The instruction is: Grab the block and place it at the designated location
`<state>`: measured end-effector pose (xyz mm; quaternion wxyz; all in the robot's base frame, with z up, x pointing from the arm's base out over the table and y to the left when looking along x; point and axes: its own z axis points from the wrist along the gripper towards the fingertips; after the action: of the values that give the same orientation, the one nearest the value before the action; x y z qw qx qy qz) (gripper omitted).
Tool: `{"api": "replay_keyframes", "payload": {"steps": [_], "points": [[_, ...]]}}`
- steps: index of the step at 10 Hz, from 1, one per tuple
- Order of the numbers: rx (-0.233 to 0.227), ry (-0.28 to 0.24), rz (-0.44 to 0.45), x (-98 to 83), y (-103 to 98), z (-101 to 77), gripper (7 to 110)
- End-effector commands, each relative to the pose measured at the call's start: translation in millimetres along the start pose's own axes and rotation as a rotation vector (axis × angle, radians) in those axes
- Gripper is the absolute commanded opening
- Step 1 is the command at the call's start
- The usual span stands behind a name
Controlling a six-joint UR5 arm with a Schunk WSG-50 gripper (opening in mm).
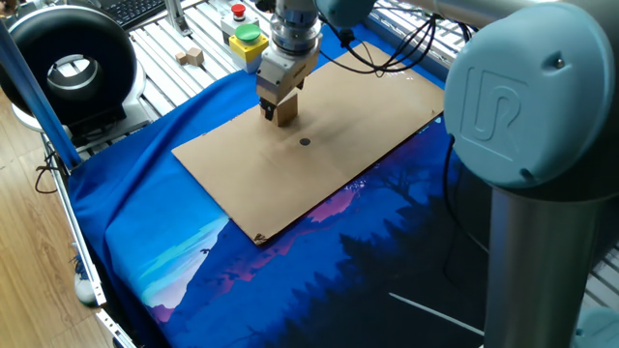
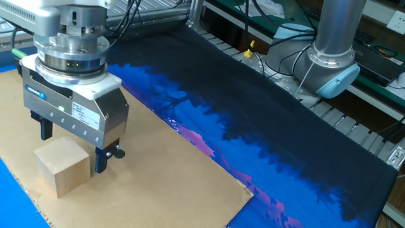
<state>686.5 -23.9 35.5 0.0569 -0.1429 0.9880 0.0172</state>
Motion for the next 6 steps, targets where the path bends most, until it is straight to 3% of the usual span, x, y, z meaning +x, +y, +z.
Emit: {"api": "replay_keyframes", "payload": {"steps": [1,4,5,6], "points": [[-0.001,-0.026,0.004,-8.8,-1.2,-3.6,107],[0.008,-0.028,0.0,-14.9,-3.2,-10.7,107],[0.01,-0.015,0.002,-14.8,-4.5,-16.3,88],[0.005,-0.014,-0.019,-17.2,-6.0,-20.6,88]]}}
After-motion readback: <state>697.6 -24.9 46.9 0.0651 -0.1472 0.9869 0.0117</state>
